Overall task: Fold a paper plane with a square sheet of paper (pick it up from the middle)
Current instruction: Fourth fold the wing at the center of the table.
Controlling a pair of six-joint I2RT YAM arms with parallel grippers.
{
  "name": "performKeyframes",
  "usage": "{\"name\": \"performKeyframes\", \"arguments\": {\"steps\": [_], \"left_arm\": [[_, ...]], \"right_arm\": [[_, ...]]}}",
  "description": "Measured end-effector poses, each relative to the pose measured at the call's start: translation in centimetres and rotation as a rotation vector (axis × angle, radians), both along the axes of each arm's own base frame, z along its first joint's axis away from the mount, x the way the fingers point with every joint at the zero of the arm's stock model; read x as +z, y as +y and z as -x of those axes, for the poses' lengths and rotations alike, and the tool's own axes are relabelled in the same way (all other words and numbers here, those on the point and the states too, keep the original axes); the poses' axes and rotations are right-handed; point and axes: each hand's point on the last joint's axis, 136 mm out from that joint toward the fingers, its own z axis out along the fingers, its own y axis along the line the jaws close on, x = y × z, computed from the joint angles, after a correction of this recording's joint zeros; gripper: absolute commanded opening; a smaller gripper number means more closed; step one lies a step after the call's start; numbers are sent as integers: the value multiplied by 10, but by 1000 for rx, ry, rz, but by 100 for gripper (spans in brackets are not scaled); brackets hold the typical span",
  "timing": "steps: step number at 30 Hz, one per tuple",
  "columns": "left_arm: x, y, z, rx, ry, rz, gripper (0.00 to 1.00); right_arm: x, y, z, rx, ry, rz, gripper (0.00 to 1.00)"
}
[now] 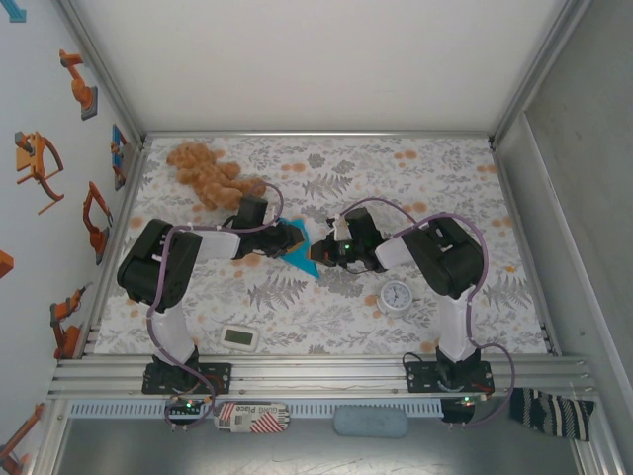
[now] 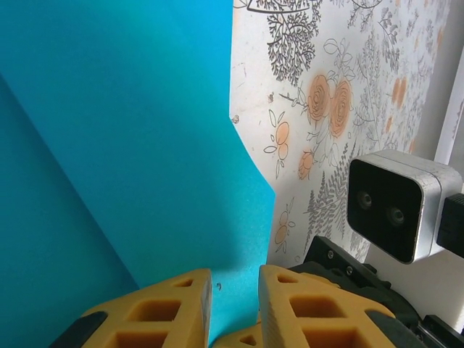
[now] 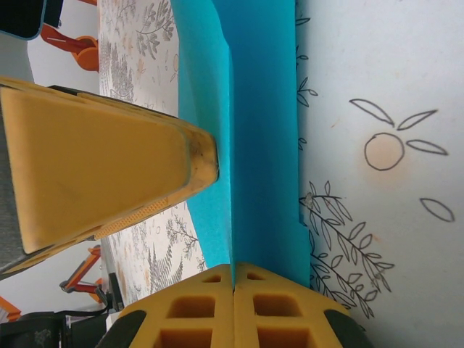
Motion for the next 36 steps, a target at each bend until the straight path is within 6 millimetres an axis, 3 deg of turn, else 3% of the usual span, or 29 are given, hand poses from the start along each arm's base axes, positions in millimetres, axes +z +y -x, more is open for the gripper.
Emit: {"name": "performKeyframes", "arguments": {"steps": [9,19,31,36], "left_arm": [[-1,1,-1,8,7,-10,24],[16,-4,-6,1,-39,28,25],[9,-6,-9,1,-15,13,24],[6,-5,-9,4,3,-2,24]], "right_arm": [[0,0,0,8,5,8,0],[-1,1,0,17,13,26,0],[-2,1,0,22,29,37,0],[-2,1,0,24,33,40,5]]}}
